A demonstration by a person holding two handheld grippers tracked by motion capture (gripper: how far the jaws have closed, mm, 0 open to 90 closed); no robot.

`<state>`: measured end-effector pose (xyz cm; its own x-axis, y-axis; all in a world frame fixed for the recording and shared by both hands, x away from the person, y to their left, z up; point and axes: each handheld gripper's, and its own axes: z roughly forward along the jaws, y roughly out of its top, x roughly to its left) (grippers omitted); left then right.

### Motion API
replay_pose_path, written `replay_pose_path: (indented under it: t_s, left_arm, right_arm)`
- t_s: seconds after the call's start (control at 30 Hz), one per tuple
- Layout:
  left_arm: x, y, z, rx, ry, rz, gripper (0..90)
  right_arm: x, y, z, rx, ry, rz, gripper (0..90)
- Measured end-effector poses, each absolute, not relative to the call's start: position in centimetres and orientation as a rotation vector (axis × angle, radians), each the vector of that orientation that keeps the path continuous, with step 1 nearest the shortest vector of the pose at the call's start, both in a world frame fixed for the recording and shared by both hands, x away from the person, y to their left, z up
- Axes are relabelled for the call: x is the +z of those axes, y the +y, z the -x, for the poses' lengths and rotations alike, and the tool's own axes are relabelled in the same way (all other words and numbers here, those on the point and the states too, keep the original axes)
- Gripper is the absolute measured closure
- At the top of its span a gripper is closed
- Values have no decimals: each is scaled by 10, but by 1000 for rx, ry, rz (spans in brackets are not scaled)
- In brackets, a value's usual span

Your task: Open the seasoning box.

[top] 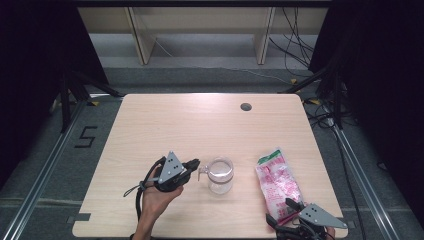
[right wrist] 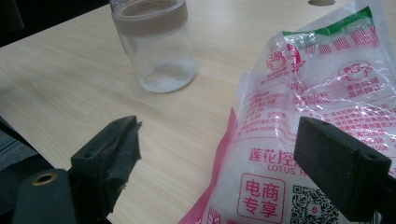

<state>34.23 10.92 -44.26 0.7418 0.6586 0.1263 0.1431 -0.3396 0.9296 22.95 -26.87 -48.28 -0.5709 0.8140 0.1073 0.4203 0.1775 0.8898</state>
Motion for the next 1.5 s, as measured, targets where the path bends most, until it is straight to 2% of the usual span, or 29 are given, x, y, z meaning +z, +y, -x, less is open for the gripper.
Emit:
replay_pose_path:
  t_s: [0.53, 0.93, 1.0, 1.03, 1.1, 1.2, 1.5]
  left_arm:
    - [-449, 97, -350, 559, 622, -1909, 881]
    - [-453, 100, -349, 541, 640, -1873, 871]
    - [-453, 100, -349, 542, 639, -1872, 871]
    - [-453, 100, -348, 544, 638, -1872, 871]
    - [-453, 100, -348, 546, 640, -1870, 870]
    - [-453, 100, -349, 549, 625, -1870, 870]
    - [-455, 101, -348, 544, 644, -1857, 870]
  right_arm:
    - [-483, -268, -229, 1366, 2065, -1170, 155]
    - [-482, -265, -232, 1381, 2048, -1169, 179]
    - [-481, -263, -234, 1395, 2061, -1188, 217]
    - [-480, -260, -235, 1420, 2046, -1196, 264]
    - [-478, -257, -238, 1439, 2065, -1169, 411]
    - [-474, -252, -246, 1458, 2095, -1116, 518]
    - [-471, -225, -274, 1430, 2153, -1028, 703]
